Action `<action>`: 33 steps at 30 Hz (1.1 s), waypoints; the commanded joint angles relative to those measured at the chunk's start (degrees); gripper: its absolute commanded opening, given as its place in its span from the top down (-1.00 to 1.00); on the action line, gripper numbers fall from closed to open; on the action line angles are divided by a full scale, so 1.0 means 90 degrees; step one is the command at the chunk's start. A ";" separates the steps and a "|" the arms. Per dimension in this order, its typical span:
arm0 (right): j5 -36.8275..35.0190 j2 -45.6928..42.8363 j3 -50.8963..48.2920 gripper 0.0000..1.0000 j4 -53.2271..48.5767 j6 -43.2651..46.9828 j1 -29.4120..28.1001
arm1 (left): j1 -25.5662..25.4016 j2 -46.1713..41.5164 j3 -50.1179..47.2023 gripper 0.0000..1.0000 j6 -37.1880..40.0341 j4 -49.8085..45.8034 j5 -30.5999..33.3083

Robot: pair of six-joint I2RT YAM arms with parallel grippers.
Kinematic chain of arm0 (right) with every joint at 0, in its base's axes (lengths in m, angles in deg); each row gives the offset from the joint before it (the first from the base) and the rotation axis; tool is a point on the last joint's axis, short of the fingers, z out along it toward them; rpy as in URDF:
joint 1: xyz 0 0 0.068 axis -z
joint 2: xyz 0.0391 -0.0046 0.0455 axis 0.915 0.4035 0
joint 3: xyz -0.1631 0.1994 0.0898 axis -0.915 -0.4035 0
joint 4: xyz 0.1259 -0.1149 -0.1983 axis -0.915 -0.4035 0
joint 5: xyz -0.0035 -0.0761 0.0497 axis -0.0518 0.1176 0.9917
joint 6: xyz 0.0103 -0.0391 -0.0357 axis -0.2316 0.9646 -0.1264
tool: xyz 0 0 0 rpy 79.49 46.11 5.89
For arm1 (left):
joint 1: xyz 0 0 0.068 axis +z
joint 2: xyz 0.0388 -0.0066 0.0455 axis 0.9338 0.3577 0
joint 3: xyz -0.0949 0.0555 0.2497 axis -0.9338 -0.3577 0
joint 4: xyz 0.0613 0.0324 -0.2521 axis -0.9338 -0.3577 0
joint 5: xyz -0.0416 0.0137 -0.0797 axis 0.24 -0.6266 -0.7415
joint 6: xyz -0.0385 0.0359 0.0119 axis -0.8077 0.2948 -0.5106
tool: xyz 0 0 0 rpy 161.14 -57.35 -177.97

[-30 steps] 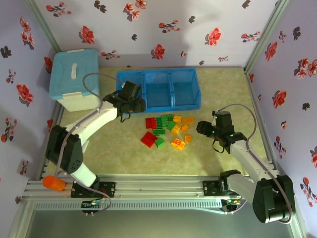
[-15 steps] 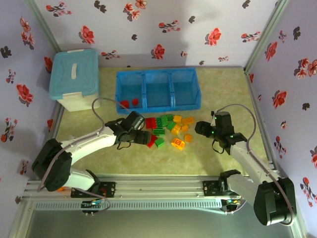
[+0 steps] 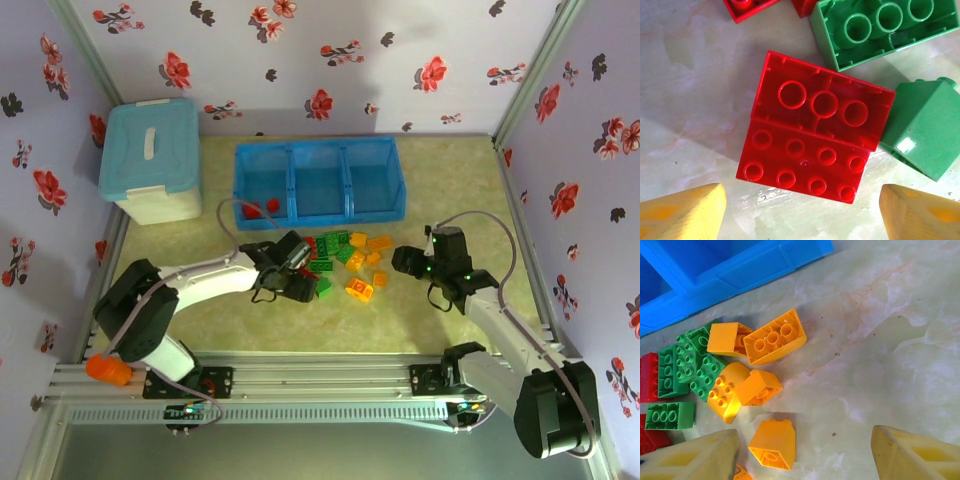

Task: Sort the legos into containers by color
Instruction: Pick up the lego from the middle-left of the table.

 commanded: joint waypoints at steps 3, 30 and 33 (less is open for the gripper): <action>-0.0013 -0.0047 -0.0129 -0.41 -0.0052 -0.0010 -0.0043 | -0.0055 0.0282 0.0346 -0.61 0.0367 -0.0266 0.0111; -0.0115 -0.0076 -0.0253 -0.40 0.0080 -0.0057 -0.0043 | -0.0116 0.0871 0.0628 -0.08 0.0499 -0.0654 0.0456; -0.0118 -0.0079 -0.0251 -0.40 0.0065 -0.0056 -0.0043 | -0.0116 0.0503 0.0472 -0.05 0.0372 -0.0658 0.0493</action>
